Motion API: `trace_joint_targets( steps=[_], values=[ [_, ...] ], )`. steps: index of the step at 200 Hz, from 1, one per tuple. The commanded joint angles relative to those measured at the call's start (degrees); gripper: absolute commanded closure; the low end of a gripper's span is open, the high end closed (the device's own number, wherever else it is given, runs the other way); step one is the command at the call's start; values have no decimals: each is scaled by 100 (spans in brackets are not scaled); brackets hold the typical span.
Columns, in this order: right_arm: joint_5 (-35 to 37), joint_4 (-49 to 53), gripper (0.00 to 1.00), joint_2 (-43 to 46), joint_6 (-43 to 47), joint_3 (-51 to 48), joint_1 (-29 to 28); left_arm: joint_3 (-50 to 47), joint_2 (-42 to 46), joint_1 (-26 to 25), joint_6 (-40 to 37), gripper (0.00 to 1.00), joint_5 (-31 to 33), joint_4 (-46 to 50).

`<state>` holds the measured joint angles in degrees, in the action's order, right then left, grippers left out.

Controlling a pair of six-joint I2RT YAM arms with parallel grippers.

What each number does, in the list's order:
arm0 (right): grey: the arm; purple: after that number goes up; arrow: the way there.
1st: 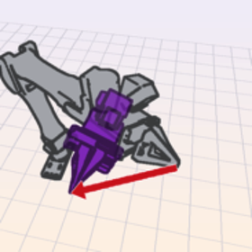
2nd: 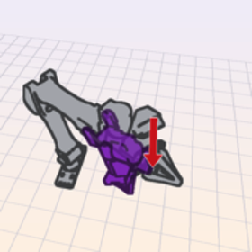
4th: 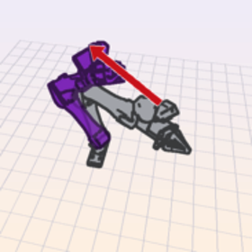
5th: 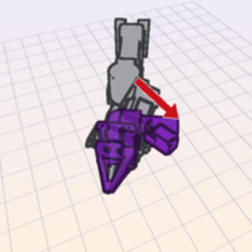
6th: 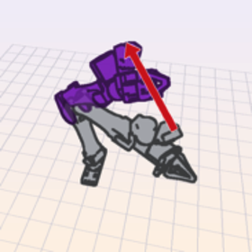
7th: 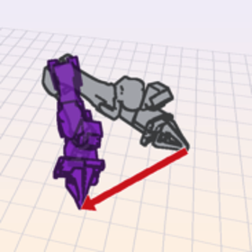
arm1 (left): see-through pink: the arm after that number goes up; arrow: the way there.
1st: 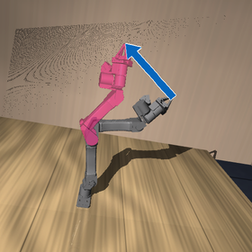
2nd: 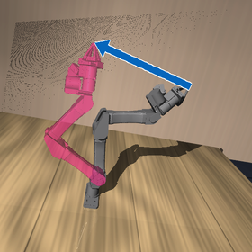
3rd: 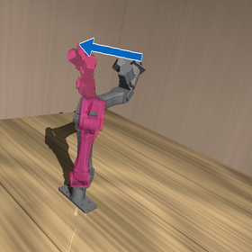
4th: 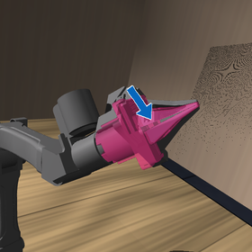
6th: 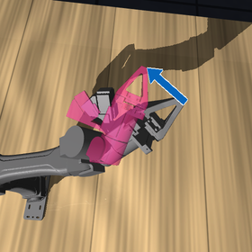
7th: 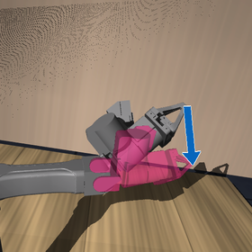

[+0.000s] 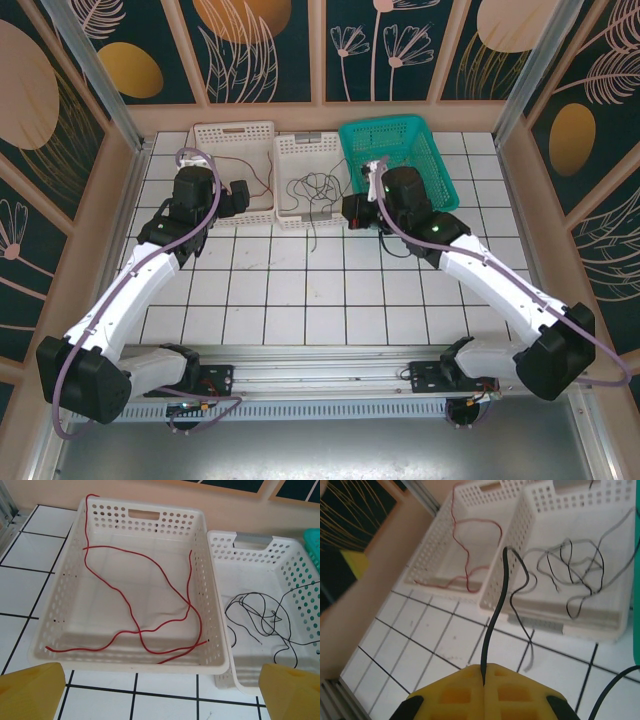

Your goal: Untangle the cables

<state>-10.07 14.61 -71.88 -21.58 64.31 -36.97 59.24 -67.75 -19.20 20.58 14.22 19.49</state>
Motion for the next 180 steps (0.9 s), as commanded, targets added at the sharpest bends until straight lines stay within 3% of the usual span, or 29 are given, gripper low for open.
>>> trace_joint_targets(
  steps=[1, 52, 112, 180],
  values=[
    [186, 147, 100, -318, -48, 646, -39, -50, 100, -23, -111, 2, 123, -173],
    [462, 268, 100, -1077, 98, 2124, -47, -110, 156, -37, -96, 2, 84, -217],
    [1438, 1018, 100, -2586, 567, 3769, -16, -126, 172, -24, -122, 1, 103, -226],
    [1313, 1437, 100, -4616, 577, 5017, 188, -156, 165, -27, -88, 2, -22, -243]
  ],
)
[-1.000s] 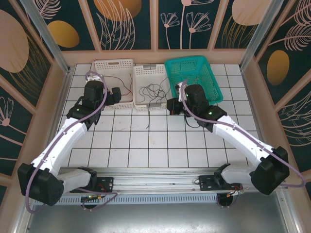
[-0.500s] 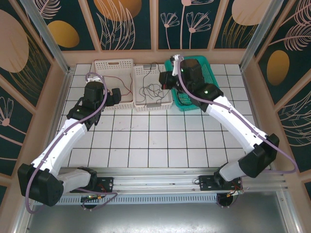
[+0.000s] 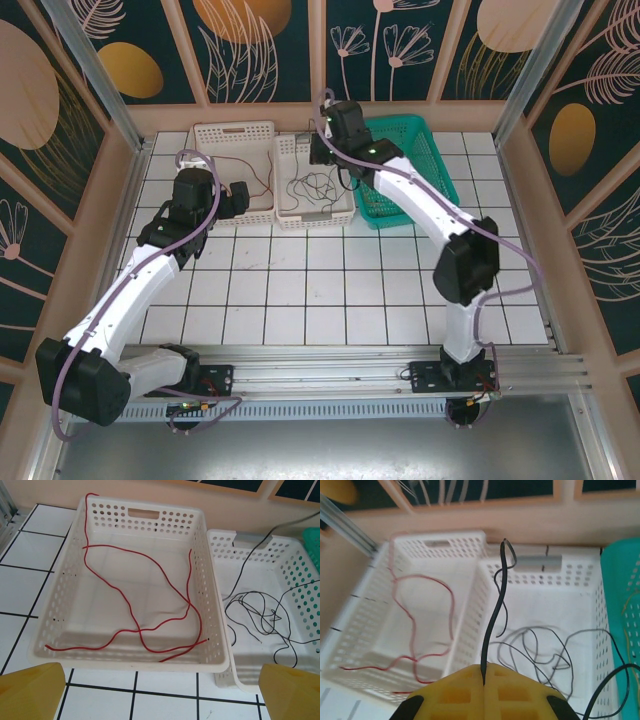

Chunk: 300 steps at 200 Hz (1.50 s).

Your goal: Untangle the cables

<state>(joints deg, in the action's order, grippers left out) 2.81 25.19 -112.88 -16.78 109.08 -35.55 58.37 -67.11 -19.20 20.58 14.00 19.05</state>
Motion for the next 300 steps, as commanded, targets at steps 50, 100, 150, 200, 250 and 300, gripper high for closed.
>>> trace_joint_targets(
  steps=[50, 100, 150, 200, 250, 300],
  values=[
    [-507, 451, 100, -1654, -129, 1186, 13, -94, 141, -29, -81, 1, 1, -200],
    [-668, 159, 100, -2041, -438, 1033, -138, -90, 119, -35, -88, 1, -37, -200],
    [-976, -229, 100, -2344, -719, 647, -357, -109, 156, -34, -84, 1, -23, -191],
    [-1292, -685, 100, -2230, -932, 106, -97, -109, 93, -27, -91, 2, -51, -175],
    [-1005, -580, 71, -1838, -669, 163, -96, -117, 76, -26, -95, 2, -15, -173],
    [-886, -637, 41, -1218, -488, -51, -119, -107, 34, -29, -83, 1, -50, -182]
  ],
)
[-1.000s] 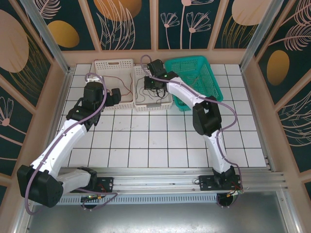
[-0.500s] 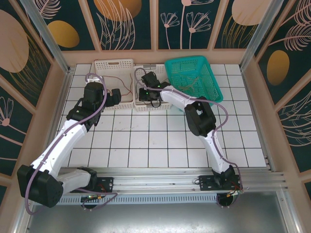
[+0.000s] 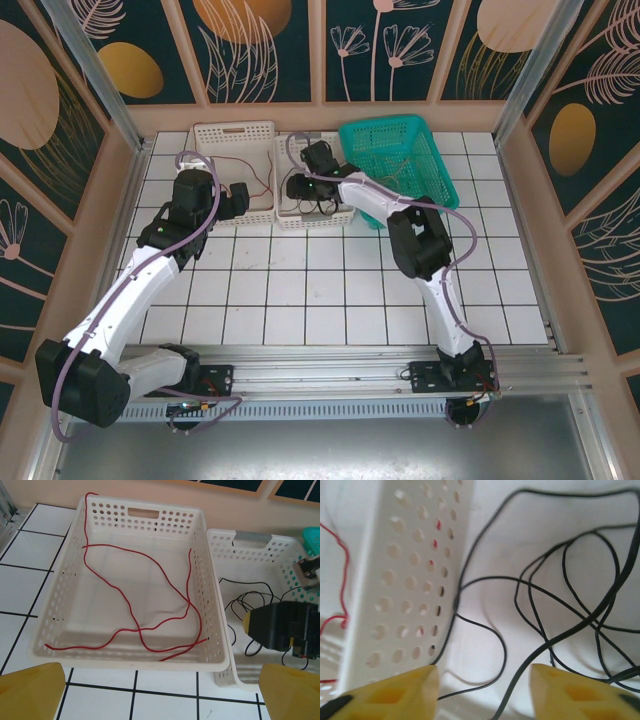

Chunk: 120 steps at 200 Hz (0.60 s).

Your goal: Untangle the cables

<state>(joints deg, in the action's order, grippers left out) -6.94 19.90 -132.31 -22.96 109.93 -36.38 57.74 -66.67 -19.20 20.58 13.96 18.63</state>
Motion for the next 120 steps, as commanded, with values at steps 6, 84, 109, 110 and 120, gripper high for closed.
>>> trace_joint_targets(
  steps=[6, 84, 109, 110, 120],
  values=[
    [87, -154, 39, 804, 143, -187, -53, -38, -8, -31, -78, 1, -62, -147],
    [812, -949, 1, 2255, 679, -1316, -402, 98, -11, -39, 173, 1, 33, -85],
    [1214, -2250, 1, 3518, 828, -2930, -396, -22, 136, -31, 233, 2, 266, -167],
    [1231, -2287, 1, 3571, 837, -2985, -396, -19, 141, -31, 234, 1, 270, -171],
    [1360, -2688, 1, 4051, 936, -3568, -358, -27, 162, -33, 234, 1, 315, -176]
  ],
)
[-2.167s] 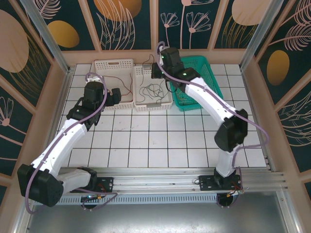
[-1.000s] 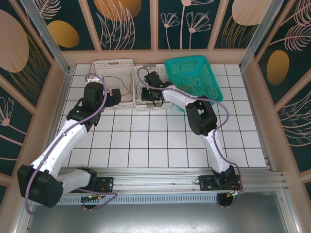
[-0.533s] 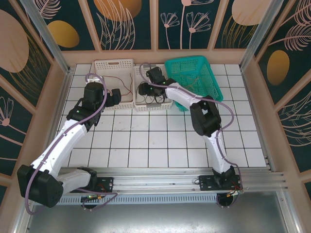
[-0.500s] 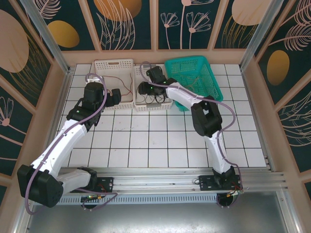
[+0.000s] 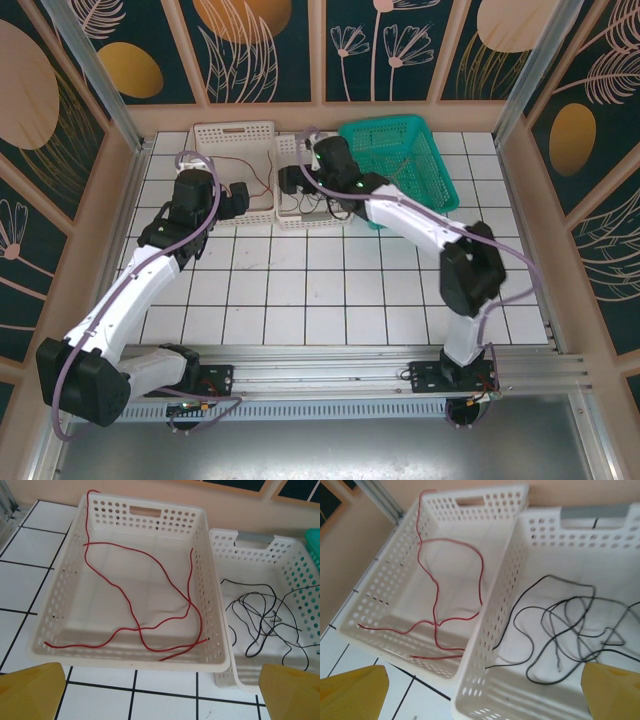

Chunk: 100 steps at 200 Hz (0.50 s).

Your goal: Untangle the cables

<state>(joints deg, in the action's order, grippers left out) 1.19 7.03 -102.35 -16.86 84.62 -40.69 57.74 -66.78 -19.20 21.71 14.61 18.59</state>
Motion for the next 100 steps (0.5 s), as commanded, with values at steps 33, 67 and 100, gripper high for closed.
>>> trace_joint_targets(
  steps=[33, 67, 100],
  values=[
    [1058, -1534, 1, 2332, 174, -2238, 645, -241, 360, -32, 134, 2, 611, -465],
    [1329, -1108, 1, 3448, -827, -3331, 1978, -1160, 781, -39, 120, 2, 1412, -1459],
    [2645, -1604, 1, 4516, -454, -4625, 2710, -2275, 1149, -35, -469, 2, 2002, -2793]
  ],
)
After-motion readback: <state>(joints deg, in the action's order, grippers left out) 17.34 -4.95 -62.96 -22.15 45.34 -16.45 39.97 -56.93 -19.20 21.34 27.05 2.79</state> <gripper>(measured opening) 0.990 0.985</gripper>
